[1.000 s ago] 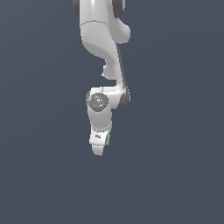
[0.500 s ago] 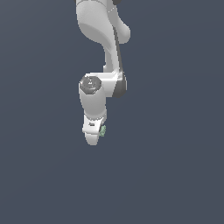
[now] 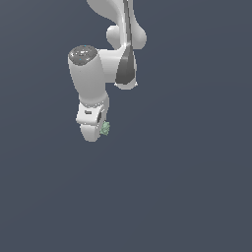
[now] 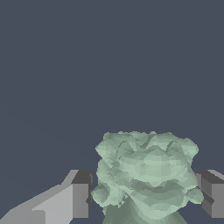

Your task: Pick up the object and move it to a goal position.

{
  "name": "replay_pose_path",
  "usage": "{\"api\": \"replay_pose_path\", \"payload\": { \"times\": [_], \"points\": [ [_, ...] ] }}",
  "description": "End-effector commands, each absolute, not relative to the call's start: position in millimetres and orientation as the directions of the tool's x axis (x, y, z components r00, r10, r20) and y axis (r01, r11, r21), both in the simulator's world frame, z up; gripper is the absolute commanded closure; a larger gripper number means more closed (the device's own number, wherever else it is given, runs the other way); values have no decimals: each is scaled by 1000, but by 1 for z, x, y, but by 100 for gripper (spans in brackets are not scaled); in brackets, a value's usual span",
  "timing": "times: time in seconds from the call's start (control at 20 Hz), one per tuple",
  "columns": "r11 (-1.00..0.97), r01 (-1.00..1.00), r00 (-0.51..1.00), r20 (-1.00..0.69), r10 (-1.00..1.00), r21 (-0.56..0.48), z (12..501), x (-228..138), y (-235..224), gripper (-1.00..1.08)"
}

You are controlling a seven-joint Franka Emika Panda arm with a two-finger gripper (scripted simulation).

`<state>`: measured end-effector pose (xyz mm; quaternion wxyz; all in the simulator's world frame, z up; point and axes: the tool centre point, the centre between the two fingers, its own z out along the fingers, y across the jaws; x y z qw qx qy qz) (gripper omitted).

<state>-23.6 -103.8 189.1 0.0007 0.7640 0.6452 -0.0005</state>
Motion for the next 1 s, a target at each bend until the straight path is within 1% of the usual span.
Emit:
{"api": "replay_pose_path", "payload": {
  "times": [0.0,0.25,0.5,0.7,0.95],
  "points": [
    [-167,986,167,-1,986,0,211,-34,-112,108],
    [-167,986,167,1,986,0,246,-48,-127,108],
    [-167,986,167,1,986,0,269,-57,-136,108],
    [-167,986,167,1,986,0,277,-60,-140,108],
    [-168,986,168,0,986,0,276,-59,-141,108]
  ]
}}
